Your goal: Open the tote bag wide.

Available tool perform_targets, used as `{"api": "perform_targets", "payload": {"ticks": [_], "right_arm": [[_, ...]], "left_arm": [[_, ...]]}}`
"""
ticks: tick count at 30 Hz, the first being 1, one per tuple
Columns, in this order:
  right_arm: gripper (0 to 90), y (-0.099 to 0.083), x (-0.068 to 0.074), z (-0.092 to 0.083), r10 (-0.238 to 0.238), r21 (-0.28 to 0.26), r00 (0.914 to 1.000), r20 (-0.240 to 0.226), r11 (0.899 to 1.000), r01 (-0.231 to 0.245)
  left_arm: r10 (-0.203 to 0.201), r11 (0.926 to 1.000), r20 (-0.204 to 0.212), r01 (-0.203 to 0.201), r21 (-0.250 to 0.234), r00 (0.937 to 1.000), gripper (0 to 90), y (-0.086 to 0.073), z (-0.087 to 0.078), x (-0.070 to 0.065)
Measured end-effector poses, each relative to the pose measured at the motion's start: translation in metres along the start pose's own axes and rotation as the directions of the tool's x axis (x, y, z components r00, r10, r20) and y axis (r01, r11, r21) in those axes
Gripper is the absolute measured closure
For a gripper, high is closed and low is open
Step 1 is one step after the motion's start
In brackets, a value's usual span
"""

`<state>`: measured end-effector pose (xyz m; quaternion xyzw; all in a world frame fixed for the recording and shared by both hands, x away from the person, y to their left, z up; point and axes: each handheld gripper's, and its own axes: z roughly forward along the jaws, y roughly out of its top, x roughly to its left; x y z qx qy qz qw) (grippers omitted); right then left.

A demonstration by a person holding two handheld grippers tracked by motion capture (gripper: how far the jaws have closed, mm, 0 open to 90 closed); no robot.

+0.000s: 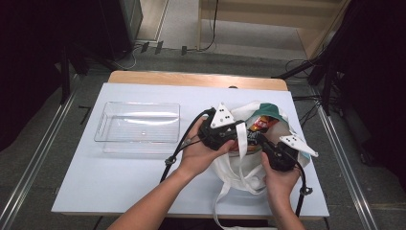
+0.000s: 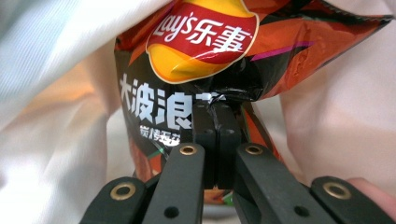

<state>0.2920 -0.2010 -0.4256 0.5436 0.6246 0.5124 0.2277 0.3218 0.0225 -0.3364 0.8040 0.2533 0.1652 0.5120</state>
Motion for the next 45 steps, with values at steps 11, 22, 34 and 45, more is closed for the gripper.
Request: {"api": "perform_targets", "payload": {"ticks": [11, 22, 34, 45], "right_arm": [[90.0, -0.032, 0.013, -0.038, -0.179, 0.066, 0.9808, -0.078, 0.981, 0.184], [69.0, -0.035, 0.010, -0.049, -0.106, -0.014, 0.9938, -0.034, 0.994, 0.106], [85.3, -0.002, 0.005, 0.001, 0.155, 0.010, 0.9877, -0.020, 0.988, -0.155], [90.0, -0.028, 0.012, -0.032, -0.073, 0.061, 0.9931, -0.092, 0.995, 0.079]], "left_arm": [[-0.084, 0.9963, -0.106, 0.082, -0.023, 0.9907, 84.1, 0.018, 0.003, 0.026], [-0.148, 0.9884, -0.060, 0.146, -0.041, 0.9872, 83.6, 0.010, 0.003, 0.040], [-0.091, 0.9948, -0.041, 0.089, -0.049, 0.9950, 84.4, 0.010, -0.002, 0.029], [-0.127, 0.9919, -0.197, 0.126, -0.018, 0.9721, 84.5, 0.009, 0.003, 0.045]]}}
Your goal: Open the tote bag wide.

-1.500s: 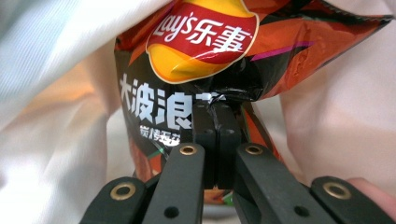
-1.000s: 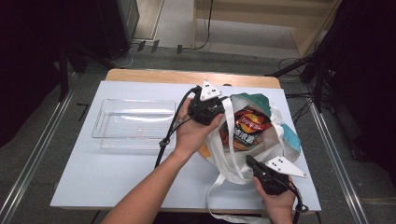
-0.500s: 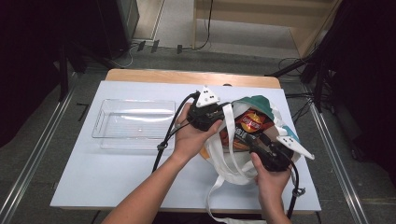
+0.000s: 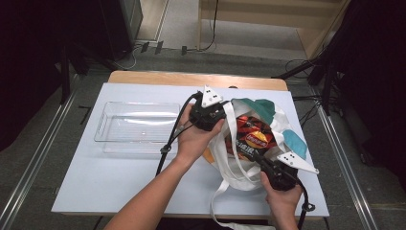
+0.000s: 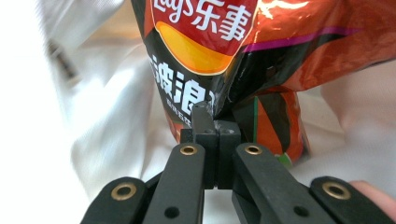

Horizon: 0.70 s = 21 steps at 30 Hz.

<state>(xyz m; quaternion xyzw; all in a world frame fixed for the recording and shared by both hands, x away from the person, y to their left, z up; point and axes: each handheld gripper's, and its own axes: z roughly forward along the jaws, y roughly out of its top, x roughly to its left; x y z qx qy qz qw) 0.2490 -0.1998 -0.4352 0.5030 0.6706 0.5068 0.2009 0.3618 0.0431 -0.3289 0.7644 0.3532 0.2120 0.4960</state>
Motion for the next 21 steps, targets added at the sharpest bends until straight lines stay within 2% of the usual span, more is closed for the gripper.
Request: {"api": "perform_targets", "payload": {"ticks": [2, 3, 5, 6, 7, 9, 10, 11, 12, 13, 14, 16, 19, 21], "right_arm": [[90.0, -0.004, 0.000, -0.005, -0.008, 0.011, 0.9998, -0.016, 1.000, 0.008], [90.0, -0.005, 0.001, -0.008, -0.024, 0.012, 0.9995, -0.020, 1.000, 0.025], [90.0, -0.007, 0.004, -0.012, -0.055, 0.010, 0.9984, -0.014, 0.998, 0.056], [90.0, -0.008, 0.005, -0.013, -0.066, 0.012, 0.9977, -0.013, 0.998, 0.066], [90.0, -0.008, 0.006, -0.013, -0.084, 0.011, 0.9964, -0.009, 0.996, 0.084], [90.0, -0.010, 0.005, -0.012, -0.067, -0.004, 0.9977, -0.011, 0.998, 0.067], [90.0, -0.010, 0.004, -0.012, -0.055, -0.006, 0.9984, -0.014, 0.998, 0.055], [88.4, -0.010, 0.003, -0.013, -0.052, -0.016, 0.9985, -0.016, 0.999, 0.052], [82.7, -0.010, 0.003, -0.015, -0.048, -0.037, 0.9988, -0.015, 0.998, 0.047], [78.9, -0.009, 0.002, -0.021, -0.043, -0.069, 0.9985, -0.033, 0.997, 0.040], [77.0, -0.008, 0.002, -0.024, -0.047, -0.081, 0.9979, -0.044, 0.996, 0.043], [71.7, -0.005, 0.001, -0.039, -0.058, -0.133, 0.9974, -0.041, 0.990, 0.052], [68.4, -0.002, -0.003, -0.061, -0.049, -0.202, 0.9987, -0.013, 0.978, 0.046], [62.6, 0.000, -0.009, -0.073, -0.043, -0.234, 0.9983, 0.040, 0.971, 0.051]], "left_arm": [[-0.003, 0.9992, -0.062, 0.006, 0.038, 0.9981, 84.5, -0.004, 0.008, 0.008], [0.005, 0.9979, -0.079, 0.000, 0.065, 0.9969, 84.4, -0.007, 0.012, 0.011], [0.024, 0.9905, -0.097, -0.011, 0.137, 0.9950, 84.0, -0.015, 0.024, 0.013], [0.038, 0.9843, -0.098, -0.020, 0.175, 0.9945, 83.9, -0.021, 0.031, 0.011], [0.073, 0.9731, -0.100, -0.049, 0.225, 0.9923, 83.5, -0.028, 0.039, 0.008], [0.116, 0.9555, -0.103, -0.083, 0.283, 0.9879, 83.1, -0.040, 0.051, 0.002], [0.127, 0.9493, -0.096, -0.093, 0.300, 0.9873, 82.6, -0.046, 0.055, 0.000], [0.116, 0.9497, -0.088, -0.085, 0.302, 0.9893, 82.3, -0.050, 0.056, 0.000], [0.116, 0.9497, -0.088, -0.085, 0.302, 0.9893, 81.5, -0.050, 0.056, 0.000], [0.074, 0.9560, -0.077, -0.049, 0.289, 0.9943, 80.0, -0.054, 0.056, 0.003], [0.074, 0.9560, -0.077, -0.049, 0.289, 0.9943, 78.8, -0.054, 0.056, 0.003], [0.024, 0.9670, -0.044, -0.012, 0.254, 0.9988, 73.4, -0.055, 0.046, 0.009], [-0.007, 0.9784, -0.038, 0.014, 0.206, 0.9993, 63.8, -0.055, 0.035, 0.012], [-0.035, 0.9846, -0.034, 0.041, 0.170, 0.9988, 61.3, -0.055, 0.025, 0.015]]}}
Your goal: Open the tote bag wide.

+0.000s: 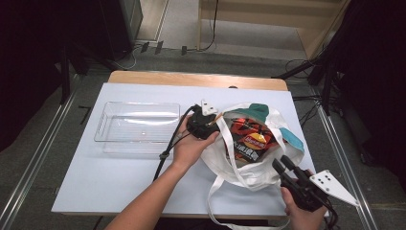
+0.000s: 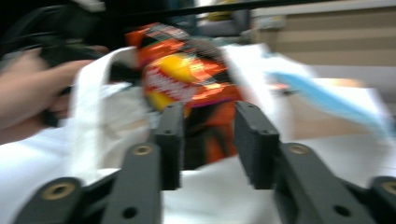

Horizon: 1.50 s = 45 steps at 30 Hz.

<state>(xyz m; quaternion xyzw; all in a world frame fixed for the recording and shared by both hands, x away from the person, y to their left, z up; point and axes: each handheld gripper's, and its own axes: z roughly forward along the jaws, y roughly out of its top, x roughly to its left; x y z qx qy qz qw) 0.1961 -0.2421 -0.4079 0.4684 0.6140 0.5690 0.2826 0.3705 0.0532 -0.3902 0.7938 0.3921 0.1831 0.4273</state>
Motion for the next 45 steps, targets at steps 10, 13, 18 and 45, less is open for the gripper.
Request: {"api": "perform_targets", "payload": {"ticks": [10, 13, 18, 45], "right_arm": [[71.0, -0.029, -0.019, 0.006, 0.114, 0.197, 0.9880, 0.105, 0.971, -0.133], [82.6, -0.024, -0.017, 0.005, 0.095, 0.188, 0.9934, 0.065, 0.977, -0.105], [83.5, -0.009, -0.005, 0.003, 0.070, 0.114, 0.9972, -0.027, 0.991, -0.066], [82.5, 0.004, 0.022, 0.049, 0.008, 0.096, 0.9962, -0.086, 0.995, 0.000]], "left_arm": [[-0.045, 0.9932, 0.065, 0.051, -0.104, 0.9969, 54.5, -0.011, -0.038, 0.000], [-0.033, 0.9909, 0.083, 0.044, -0.127, 0.9960, 54.2, -0.018, -0.051, -0.006], [-0.001, 0.9879, 0.131, 0.021, -0.154, 0.9914, 54.0, -0.038, -0.070, -0.021], [0.017, 0.9922, 0.209, 0.009, -0.124, 0.9777, 86.6, -0.078, -0.081, -0.049]]}}
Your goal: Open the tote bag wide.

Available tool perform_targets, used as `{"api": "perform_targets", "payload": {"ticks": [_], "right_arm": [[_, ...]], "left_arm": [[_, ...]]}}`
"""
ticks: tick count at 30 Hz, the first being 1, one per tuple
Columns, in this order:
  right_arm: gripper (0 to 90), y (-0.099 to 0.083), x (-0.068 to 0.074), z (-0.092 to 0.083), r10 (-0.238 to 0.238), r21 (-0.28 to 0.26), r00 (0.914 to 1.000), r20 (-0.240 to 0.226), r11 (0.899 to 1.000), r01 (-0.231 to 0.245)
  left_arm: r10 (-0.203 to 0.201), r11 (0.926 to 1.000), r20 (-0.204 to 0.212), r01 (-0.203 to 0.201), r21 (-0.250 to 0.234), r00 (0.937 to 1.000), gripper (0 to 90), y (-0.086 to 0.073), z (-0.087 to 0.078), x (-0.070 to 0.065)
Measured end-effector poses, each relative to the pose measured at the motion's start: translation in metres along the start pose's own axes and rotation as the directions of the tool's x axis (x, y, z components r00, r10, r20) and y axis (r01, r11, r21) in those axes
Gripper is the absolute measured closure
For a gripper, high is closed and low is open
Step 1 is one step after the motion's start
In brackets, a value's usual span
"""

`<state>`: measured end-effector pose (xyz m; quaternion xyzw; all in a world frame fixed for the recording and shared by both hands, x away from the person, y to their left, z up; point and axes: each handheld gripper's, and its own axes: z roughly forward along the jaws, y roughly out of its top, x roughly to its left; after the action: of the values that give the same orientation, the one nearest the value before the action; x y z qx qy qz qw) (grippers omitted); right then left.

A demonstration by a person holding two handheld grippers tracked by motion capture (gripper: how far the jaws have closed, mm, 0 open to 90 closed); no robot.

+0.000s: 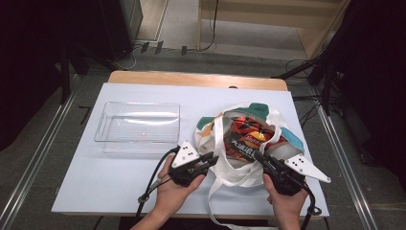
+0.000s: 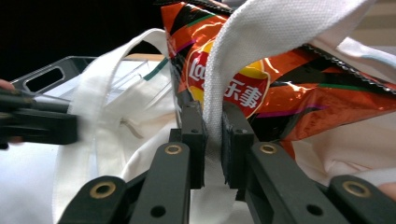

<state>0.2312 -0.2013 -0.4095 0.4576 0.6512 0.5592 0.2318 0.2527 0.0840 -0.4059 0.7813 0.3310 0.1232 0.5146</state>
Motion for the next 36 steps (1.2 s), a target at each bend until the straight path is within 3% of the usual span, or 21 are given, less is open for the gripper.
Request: {"api": "perform_targets", "payload": {"ticks": [5, 6, 8, 13, 17, 20, 22, 27, 29, 36], "right_arm": [[74.3, -0.004, -0.004, -0.004, 0.008, 0.015, 0.9998, -0.017, 1.000, -0.007], [67.5, -0.010, -0.009, -0.010, 0.033, 0.018, 0.9994, -0.015, 0.999, -0.032], [63.0, -0.016, -0.014, -0.018, 0.064, 0.018, 0.9979, -0.007, 0.998, -0.064], [58.5, -0.028, -0.023, -0.031, 0.127, 0.030, 0.9919, -0.003, 0.991, -0.127], [56.4, -0.030, -0.022, -0.031, 0.130, 0.040, 0.9913, -0.018, 0.991, -0.130], [51.1, -0.029, -0.019, -0.028, 0.149, 0.017, 0.9888, 0.012, 0.989, -0.149], [55.7, -0.026, -0.019, -0.026, 0.143, 0.004, 0.9897, 0.010, 0.990, -0.143], [81.5, -0.023, -0.017, -0.024, 0.100, 0.011, 0.9950, 0.008, 0.995, -0.100], [83.5, -0.024, -0.016, -0.023, 0.091, 0.021, 0.9958, 0.012, 0.996, -0.091], [84.6, -0.011, -0.006, -0.012, 0.077, 0.018, 0.9957, -0.051, 0.997, -0.076]], "left_arm": [[0.005, 0.9997, -0.010, -0.005, 0.024, 0.9999, 90.0, 0.000, 0.005, 0.000], [0.002, 0.9997, -0.016, -0.002, 0.026, 0.9999, 90.0, 0.000, 0.004, 0.003], [-0.007, 0.9998, -0.031, 0.008, 0.017, 0.9995, 90.0, 0.000, 0.001, 0.008], [-0.015, 0.9999, -0.067, 0.016, 0.006, 0.9977, 90.0, -0.001, -0.004, 0.017], [-0.027, 0.9996, -0.064, 0.027, -0.007, 0.9976, 90.0, -0.003, -0.007, 0.020], [-0.022, 0.9997, -0.050, 0.022, -0.012, 0.9985, 90.0, -0.003, -0.007, 0.017], [-0.019, 0.9997, -0.041, 0.019, -0.013, 0.9990, 90.0, -0.003, -0.006, 0.016], [-0.032, 0.9993, -0.021, 0.032, -0.021, 0.9993, 90.0, -0.003, -0.007, 0.016], [-0.042, 0.9987, -0.010, 0.041, -0.028, 0.9991, 90.0, -0.002, -0.008, 0.014], [-0.033, 0.9994, 0.007, 0.033, -0.012, 0.9994, 90.0, 0.003, 0.002, 0.000]]}}
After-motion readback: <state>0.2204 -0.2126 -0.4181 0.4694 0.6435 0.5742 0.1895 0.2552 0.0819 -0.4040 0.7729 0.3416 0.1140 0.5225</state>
